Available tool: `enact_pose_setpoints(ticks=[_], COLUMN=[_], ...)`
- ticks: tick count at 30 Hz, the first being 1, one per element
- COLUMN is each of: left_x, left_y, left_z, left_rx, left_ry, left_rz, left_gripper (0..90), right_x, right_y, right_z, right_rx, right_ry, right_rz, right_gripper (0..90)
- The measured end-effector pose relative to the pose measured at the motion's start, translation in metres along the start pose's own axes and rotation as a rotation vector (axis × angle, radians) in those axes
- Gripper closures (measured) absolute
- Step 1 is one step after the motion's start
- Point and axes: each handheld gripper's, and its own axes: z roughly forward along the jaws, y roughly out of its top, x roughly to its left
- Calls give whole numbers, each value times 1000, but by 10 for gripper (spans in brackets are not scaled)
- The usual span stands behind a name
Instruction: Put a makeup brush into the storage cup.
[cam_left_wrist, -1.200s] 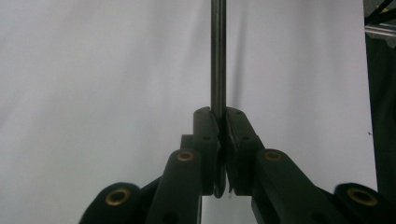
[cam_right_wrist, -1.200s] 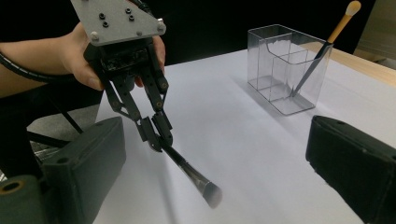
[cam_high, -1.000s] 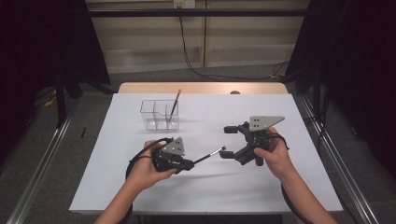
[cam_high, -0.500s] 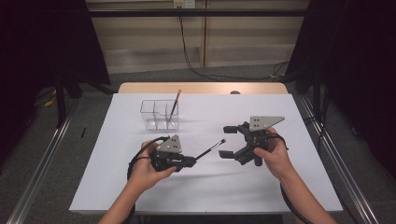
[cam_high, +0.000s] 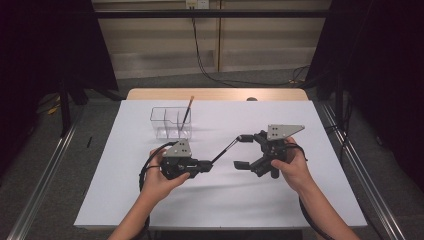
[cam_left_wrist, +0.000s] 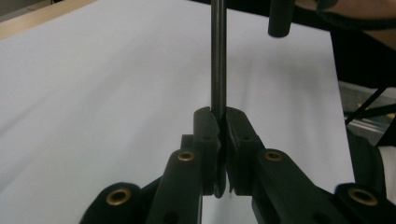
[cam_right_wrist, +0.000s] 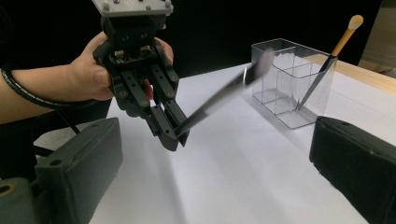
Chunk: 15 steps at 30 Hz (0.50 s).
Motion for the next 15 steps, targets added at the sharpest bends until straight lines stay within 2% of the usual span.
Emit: enact_pose_setpoints(ticks=[11, 15], left_x=[0, -1], left_y=[7, 10], left_z=[9, 13], left_rx=[-73, -80], left_ry=[-9, -14], left_rz=[-29, -24], left_gripper=[842, 843], right_x=[1, 1], right_y=[2, 2], right_z=[-1, 0], right_rx=[-55, -61], right_ry=[-19, -22], right_rz=[12, 9], right_gripper=[28, 48])
